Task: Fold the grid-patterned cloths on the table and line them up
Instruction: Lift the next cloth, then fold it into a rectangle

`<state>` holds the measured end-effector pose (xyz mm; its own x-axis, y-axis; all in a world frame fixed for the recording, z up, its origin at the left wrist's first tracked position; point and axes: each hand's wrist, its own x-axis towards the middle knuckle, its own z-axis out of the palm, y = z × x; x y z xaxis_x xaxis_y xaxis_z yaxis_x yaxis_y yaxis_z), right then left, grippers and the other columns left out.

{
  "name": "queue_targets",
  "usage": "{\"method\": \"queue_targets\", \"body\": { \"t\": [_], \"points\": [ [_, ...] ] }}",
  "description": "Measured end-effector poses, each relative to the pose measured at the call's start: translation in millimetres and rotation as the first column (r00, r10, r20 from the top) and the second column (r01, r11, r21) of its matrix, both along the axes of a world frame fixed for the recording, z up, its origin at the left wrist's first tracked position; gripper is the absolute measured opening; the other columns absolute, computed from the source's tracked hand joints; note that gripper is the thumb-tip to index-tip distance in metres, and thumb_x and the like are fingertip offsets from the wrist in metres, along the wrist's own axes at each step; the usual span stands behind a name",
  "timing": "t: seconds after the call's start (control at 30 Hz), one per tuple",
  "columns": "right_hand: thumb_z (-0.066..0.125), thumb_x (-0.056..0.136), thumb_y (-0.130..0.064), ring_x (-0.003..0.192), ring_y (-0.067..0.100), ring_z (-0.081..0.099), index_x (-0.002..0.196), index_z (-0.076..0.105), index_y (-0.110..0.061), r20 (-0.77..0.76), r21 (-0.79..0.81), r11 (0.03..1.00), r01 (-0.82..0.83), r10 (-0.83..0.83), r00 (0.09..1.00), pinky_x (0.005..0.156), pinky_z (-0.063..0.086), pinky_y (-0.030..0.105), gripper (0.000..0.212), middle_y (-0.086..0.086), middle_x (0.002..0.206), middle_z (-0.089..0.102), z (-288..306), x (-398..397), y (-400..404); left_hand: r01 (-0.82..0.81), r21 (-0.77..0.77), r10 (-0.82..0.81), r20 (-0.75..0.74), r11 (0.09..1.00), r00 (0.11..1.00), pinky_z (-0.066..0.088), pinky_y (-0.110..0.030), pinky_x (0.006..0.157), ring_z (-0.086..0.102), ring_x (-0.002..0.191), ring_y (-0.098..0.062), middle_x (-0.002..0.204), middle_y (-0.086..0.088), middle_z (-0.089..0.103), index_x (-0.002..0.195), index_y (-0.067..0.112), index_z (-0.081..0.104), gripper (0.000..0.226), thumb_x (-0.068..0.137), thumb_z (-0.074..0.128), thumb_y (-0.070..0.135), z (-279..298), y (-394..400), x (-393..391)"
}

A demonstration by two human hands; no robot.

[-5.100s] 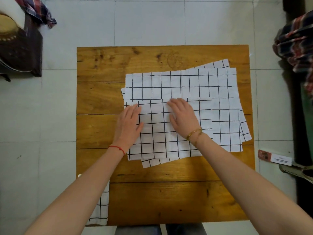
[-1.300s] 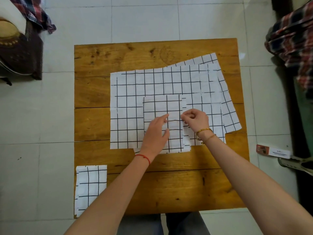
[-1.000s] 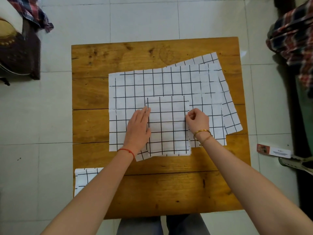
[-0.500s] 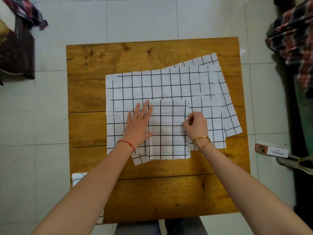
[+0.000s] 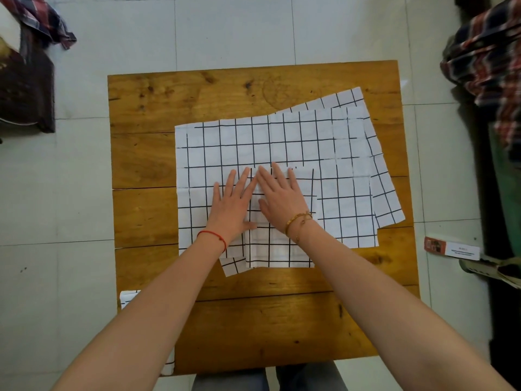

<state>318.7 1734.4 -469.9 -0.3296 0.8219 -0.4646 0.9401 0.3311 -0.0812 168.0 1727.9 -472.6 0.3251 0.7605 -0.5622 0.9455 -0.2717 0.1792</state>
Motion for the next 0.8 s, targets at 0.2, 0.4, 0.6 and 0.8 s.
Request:
{"method": "queue_targets", "body": {
  "t": [0.2,0.4,0.6,0.8],
  "points": [
    [0.025,0.099,-0.039,0.146,0.028,-0.002,0.151,0.007,-0.011,0.073,0.028,0.997,0.070,-0.072,0.995,0.117,0.002,0.053,0.062,0.002,0.160,0.006,-3.9,23.7,-8.7,-0.006,0.004,0.006,0.010,1.000,1.000,0.003,-0.056,0.118,-0.021,0.146,-0.027,0.159,0.003,-0.023,0.152,0.028,-0.012,0.113,0.079,0.069,0.053,-0.7,0.0,-2.4],
    [0.007,0.094,-0.046,0.147,0.027,-0.002,0.152,0.005,-0.014,0.137,0.097,0.961,0.260,-0.272,0.953,0.117,0.002,0.053,0.065,0.000,0.160,0.004,-0.5,85.6,-22.1,0.002,0.001,-0.002,0.023,1.000,1.000,0.003,-0.055,0.119,-0.022,0.145,-0.029,0.158,0.003,-0.025,0.152,0.028,-0.014,0.114,0.079,0.068,0.055,-4.4,-0.6,-4.5],
    [0.016,0.097,-0.042,0.146,0.028,0.008,0.151,0.012,-0.013,-0.007,0.083,0.996,0.042,-0.042,0.999,0.118,0.011,0.050,0.062,0.003,0.159,0.011,8.8,60.0,-16.2,0.007,0.036,-0.008,0.034,0.999,0.999,0.001,-0.055,0.118,-0.022,0.146,-0.028,0.159,0.003,-0.025,0.152,0.026,-0.013,0.111,0.080,0.064,0.058,-6.8,-3.5,-4.4],
    [0.022,0.101,-0.038,0.147,0.023,-0.002,0.152,0.009,-0.015,-0.037,-0.051,0.995,0.082,-0.084,0.996,0.119,0.004,0.048,0.057,-0.001,0.160,0.003,-1.2,27.6,-18.5,0.036,0.135,-0.039,0.021,0.990,0.999,0.000,-0.052,0.120,-0.020,0.146,-0.024,0.161,-0.001,-0.016,0.154,0.017,-0.009,0.096,0.089,0.051,0.056,-5.8,-23.0,-9.0]
  ]
}}
